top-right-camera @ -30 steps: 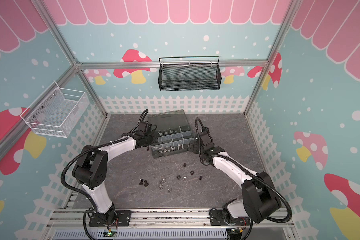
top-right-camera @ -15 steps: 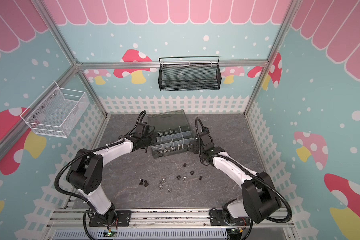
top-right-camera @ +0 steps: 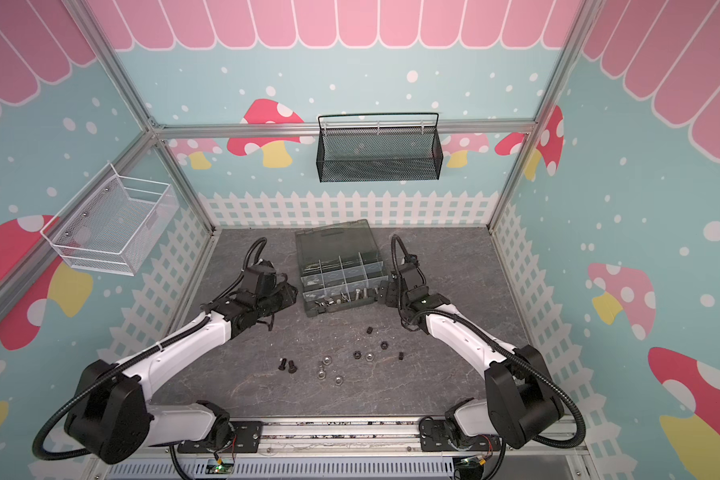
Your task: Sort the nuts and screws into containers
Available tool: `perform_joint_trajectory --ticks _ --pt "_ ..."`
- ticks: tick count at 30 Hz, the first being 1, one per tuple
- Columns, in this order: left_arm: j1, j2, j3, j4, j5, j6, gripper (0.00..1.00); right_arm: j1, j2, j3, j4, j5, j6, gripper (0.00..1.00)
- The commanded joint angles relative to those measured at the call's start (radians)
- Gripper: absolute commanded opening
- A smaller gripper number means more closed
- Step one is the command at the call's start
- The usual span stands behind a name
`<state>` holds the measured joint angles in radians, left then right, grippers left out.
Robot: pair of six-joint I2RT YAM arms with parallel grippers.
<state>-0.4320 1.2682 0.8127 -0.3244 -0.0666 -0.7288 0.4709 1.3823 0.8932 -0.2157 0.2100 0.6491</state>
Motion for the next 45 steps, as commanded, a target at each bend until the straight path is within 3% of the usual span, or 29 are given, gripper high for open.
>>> perform_joint_trajectory --ticks 1,6,12,27,45 --pt "-0.046 -0.094 -0.079 -0.154 -0.053 -0.044 0.4 -0.003 -0.016 0.002 0.01 -0.003 0.019 0.98" --pt "-0.106 -0.231 -0.199 -0.297 -0.04 -0.13 0.4 -0.003 -0.006 -0.002 0.022 -0.018 0.024 0.98" --pt "-0.146 -0.313 -0.28 -0.351 -0.015 -0.189 0.39 -0.003 0.015 -0.008 0.036 -0.04 0.034 0.98" --pt "-0.154 -0.122 -0.243 -0.341 0.028 -0.08 0.33 -0.003 0.019 -0.017 0.042 -0.034 0.032 0.98" --pt "-0.155 -0.005 -0.217 -0.345 -0.023 -0.052 0.3 -0.004 0.031 -0.009 0.033 -0.019 0.029 0.98"
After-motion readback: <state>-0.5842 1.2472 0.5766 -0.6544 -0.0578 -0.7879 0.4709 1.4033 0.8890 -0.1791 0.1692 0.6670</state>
